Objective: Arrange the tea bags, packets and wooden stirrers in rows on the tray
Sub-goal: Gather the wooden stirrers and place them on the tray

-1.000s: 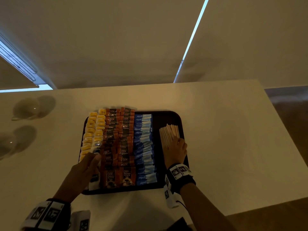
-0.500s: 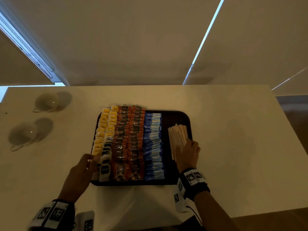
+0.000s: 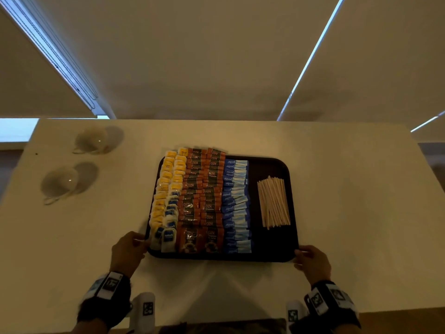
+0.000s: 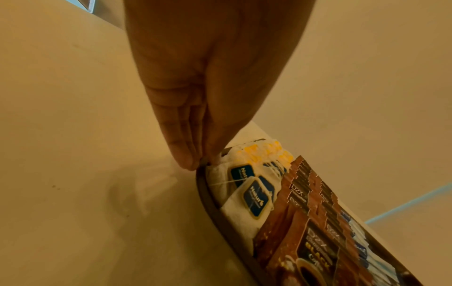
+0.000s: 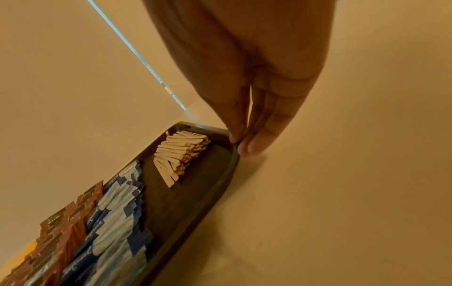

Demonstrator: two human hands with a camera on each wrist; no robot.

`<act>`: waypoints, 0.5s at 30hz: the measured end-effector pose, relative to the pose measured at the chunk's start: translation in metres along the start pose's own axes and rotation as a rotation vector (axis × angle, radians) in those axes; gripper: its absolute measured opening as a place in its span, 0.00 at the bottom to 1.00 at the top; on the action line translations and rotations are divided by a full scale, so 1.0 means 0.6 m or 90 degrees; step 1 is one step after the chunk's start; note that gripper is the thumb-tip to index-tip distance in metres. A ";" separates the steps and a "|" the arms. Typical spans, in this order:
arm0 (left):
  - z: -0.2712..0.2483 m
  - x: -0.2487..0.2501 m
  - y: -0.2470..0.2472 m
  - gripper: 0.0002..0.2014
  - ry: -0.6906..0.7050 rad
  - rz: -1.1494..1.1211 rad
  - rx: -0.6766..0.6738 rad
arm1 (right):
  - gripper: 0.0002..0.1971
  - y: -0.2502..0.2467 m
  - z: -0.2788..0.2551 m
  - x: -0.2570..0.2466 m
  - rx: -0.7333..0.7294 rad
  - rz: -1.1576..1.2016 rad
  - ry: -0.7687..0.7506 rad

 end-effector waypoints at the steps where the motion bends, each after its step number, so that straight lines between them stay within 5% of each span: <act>1: 0.003 -0.001 -0.002 0.07 0.000 0.003 -0.001 | 0.08 0.001 0.003 0.003 0.014 -0.005 -0.007; 15: 0.051 0.022 0.002 0.06 -0.003 -0.032 -0.001 | 0.12 0.011 0.052 -0.084 0.034 0.067 -0.001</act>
Point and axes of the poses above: each hand's wrist, its own z-axis towards the middle knuckle, its own y-axis out of the palm, x = y × z, the point moved 6 cm from there along z, towards the middle knuckle, and after that the axes turned 4 degrees about -x, right-handed, at the moved point
